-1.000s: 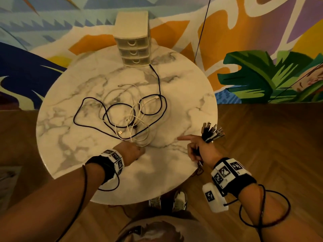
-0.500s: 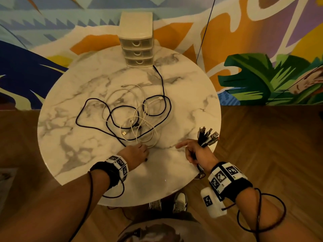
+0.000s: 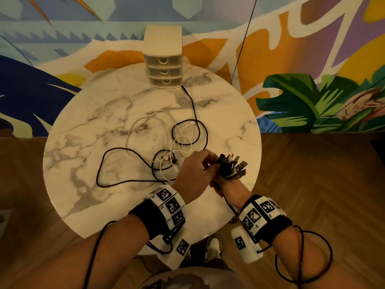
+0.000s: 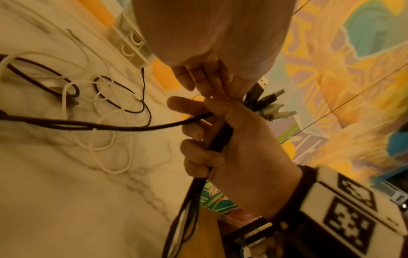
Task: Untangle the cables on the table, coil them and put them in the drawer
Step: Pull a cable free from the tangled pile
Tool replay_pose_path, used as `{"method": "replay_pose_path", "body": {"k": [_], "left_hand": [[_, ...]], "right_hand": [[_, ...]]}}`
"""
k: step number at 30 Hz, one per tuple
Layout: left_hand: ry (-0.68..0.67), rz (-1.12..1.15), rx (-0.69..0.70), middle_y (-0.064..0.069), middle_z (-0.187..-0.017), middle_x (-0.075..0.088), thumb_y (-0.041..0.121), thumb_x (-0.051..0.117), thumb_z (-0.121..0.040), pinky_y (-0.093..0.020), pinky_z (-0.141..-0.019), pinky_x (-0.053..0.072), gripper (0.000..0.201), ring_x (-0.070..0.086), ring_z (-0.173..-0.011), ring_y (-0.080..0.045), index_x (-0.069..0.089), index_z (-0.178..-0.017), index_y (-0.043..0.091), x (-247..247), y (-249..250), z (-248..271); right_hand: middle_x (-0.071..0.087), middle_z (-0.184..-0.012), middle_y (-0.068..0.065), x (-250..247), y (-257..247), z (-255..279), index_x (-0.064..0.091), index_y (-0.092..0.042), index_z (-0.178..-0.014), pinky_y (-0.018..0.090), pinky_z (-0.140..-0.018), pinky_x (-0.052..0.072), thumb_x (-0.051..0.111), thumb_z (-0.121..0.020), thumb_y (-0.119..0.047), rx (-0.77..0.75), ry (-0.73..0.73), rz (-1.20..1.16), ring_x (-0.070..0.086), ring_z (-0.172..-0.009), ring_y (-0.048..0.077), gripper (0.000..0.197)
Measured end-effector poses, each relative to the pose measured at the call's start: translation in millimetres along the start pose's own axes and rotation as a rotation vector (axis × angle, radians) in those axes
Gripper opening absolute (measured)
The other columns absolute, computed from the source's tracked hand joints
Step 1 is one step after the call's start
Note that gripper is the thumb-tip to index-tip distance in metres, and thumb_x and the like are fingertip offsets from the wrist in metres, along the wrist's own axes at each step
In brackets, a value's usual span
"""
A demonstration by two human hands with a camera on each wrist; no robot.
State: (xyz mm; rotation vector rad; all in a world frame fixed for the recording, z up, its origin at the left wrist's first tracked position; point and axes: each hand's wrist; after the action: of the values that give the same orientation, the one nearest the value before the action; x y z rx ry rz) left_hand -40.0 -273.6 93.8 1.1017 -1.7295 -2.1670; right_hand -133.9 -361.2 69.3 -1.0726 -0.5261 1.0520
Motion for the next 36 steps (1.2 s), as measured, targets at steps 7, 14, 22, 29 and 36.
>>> {"method": "replay_pose_path", "body": {"k": [7,14,22,29,36], "left_hand": [[-0.018,0.158,0.013,0.005,-0.093,0.062,0.016,0.06,-0.089,-0.022,-0.067,0.048,0.013,0.057,-0.079,-0.01,0.065,-0.094,0.027,4,1,2],[-0.321,0.003,-0.297,0.007,-0.087,0.065,0.019,0.059,-0.091,-0.024,-0.078,0.045,0.01,0.061,-0.082,-0.006,0.066,-0.097,0.018,8,-73,26],[0.246,-0.195,-0.389,-0.006,-0.085,0.069,-0.003,0.047,-0.091,-0.028,-0.071,0.04,0.019,0.054,-0.093,-0.024,0.066,-0.094,0.0,-109,-119,-23],[0.148,-1.021,-0.071,-0.01,-0.101,0.065,0.021,0.044,-0.094,-0.042,-0.084,0.032,0.021,0.05,-0.1,-0.033,0.063,-0.096,0.013,-140,-83,-48],[-0.15,-0.905,0.065,-0.008,-0.077,0.057,0.021,0.04,-0.097,-0.033,-0.062,0.034,0.013,0.057,-0.075,-0.033,0.052,-0.102,0.019,-72,-11,-34]], "right_hand": [[0.054,-0.047,-0.011,0,-2,-2,0.049,-0.021,-0.069,0.009,-0.045,0.036,0.042,-0.096,0.004,-0.027,0.028,0.011,0.049,-0.042,-0.004,0.037],[0.051,-0.054,0.006,-10,-12,-11,0.044,-0.007,-0.047,0.031,-0.069,0.044,0.038,-0.101,-0.032,-0.206,0.26,-0.172,0.05,-0.055,0.019,0.06],[0.022,-0.038,-0.002,-50,-41,-17,0.03,-0.016,-0.043,0.019,-0.036,0.021,0.032,-0.101,-0.037,-0.184,0.246,-0.678,0.018,-0.033,0.011,0.062],[0.022,-0.044,-0.005,-73,-46,-13,0.023,-0.015,-0.054,0.02,-0.04,0.021,0.045,-0.079,-0.065,-0.297,0.485,-0.46,0.018,-0.042,0.012,0.06],[0.04,-0.038,-0.006,-32,-71,7,0.045,-0.022,-0.04,0.026,-0.051,0.029,0.044,-0.093,-0.048,-0.213,0.083,-0.005,0.032,-0.038,0.008,0.059]]}}
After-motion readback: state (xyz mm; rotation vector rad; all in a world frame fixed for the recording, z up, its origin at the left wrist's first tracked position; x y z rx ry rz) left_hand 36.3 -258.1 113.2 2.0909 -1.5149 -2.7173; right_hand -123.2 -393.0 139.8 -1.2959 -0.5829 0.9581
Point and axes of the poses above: each hand's wrist, its own z-axis away from the middle knuckle, its own x-axis out of the palm, y = z × x
